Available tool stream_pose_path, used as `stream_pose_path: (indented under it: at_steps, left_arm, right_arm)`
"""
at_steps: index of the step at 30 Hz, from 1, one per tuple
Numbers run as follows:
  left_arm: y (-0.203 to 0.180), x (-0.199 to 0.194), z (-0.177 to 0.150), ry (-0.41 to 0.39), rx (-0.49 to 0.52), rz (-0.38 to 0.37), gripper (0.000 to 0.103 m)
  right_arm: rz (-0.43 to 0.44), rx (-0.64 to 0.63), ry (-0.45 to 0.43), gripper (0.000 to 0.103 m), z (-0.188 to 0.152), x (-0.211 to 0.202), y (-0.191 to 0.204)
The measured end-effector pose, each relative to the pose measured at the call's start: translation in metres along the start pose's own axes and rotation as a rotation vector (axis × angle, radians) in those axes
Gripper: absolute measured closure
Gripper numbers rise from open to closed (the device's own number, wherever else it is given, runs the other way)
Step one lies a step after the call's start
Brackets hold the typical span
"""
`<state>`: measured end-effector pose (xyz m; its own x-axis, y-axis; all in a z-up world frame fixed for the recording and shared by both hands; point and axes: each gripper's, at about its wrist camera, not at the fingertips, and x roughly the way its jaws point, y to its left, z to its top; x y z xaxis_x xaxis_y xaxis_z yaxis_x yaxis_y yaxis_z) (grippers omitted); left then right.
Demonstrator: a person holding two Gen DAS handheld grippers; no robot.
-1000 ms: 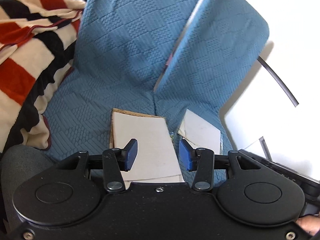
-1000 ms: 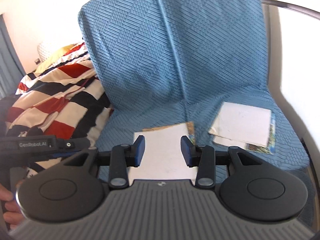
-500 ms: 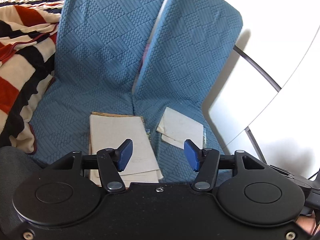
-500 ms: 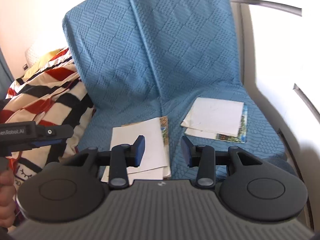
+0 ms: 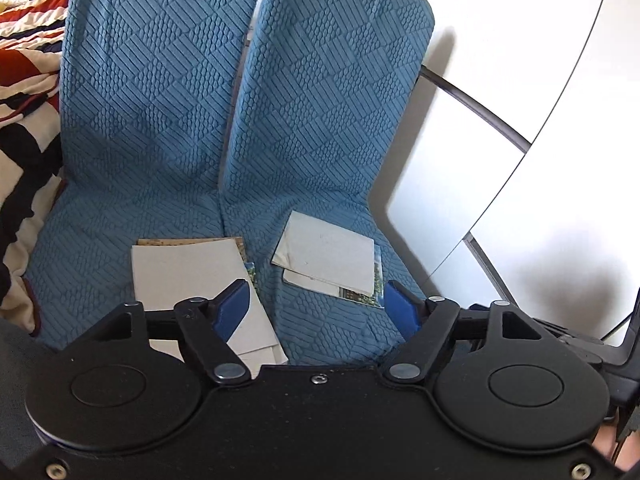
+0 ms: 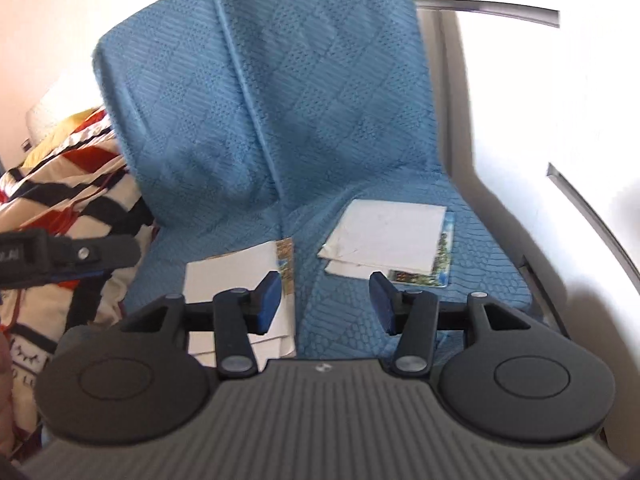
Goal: Organize objects
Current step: 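Raise both open tools and move them toward the last paper pile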
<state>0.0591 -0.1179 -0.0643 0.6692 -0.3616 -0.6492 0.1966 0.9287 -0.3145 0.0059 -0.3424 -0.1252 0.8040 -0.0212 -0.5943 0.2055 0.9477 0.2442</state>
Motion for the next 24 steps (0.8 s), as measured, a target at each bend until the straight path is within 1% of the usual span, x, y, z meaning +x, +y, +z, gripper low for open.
stream_pose_path:
  at_steps: [1, 2, 3, 4, 6, 8, 13, 18, 24]
  left_arm:
    - [0.0, 0.003, -0.001, 0.002, -0.002, -0.002, 0.025]
    - [0.001, 0.007, -0.001, 0.001, -0.001, -0.006, 0.02]
    - [0.0, 0.01, -0.001, -0.005, 0.005, -0.009, 0.017]
    - [-0.001, 0.014, 0.0, -0.01, 0.013, -0.009, 0.016]
    - [-0.001, 0.022, 0.002, -0.017, 0.023, -0.008, 0.007]
    - [-0.002, 0.03, 0.003, -0.021, 0.028, -0.011, 0.003]
    - [-0.002, 0.054, 0.003, -0.001, 0.014, -0.031, 0.002]
    - [-0.004, 0.081, 0.0, 0.031, 0.004, -0.026, 0.002]
    - [-0.006, 0.107, -0.006, 0.055, -0.002, -0.024, 0.002]
  right_arm:
    - [-0.015, 0.011, -0.012, 0.039, 0.0, 0.0, -0.004]
    - [-0.025, 0.021, -0.022, 0.028, 0.001, 0.001, -0.008]
    - [-0.031, 0.031, -0.028, 0.017, 0.002, 0.002, -0.012]
    - [-0.035, 0.036, -0.034, 0.016, 0.003, 0.003, -0.016]
    - [-0.048, 0.037, -0.03, 0.016, 0.006, 0.007, -0.021]
    - [-0.054, 0.036, -0.016, 0.016, 0.007, 0.013, -0.027]
    - [-0.078, 0.07, 0.004, 0.016, -0.002, 0.023, -0.041]
    - [-0.099, 0.111, 0.019, 0.016, -0.013, 0.033, -0.058]
    - [-0.123, 0.123, 0.002, 0.016, -0.022, 0.039, -0.074]
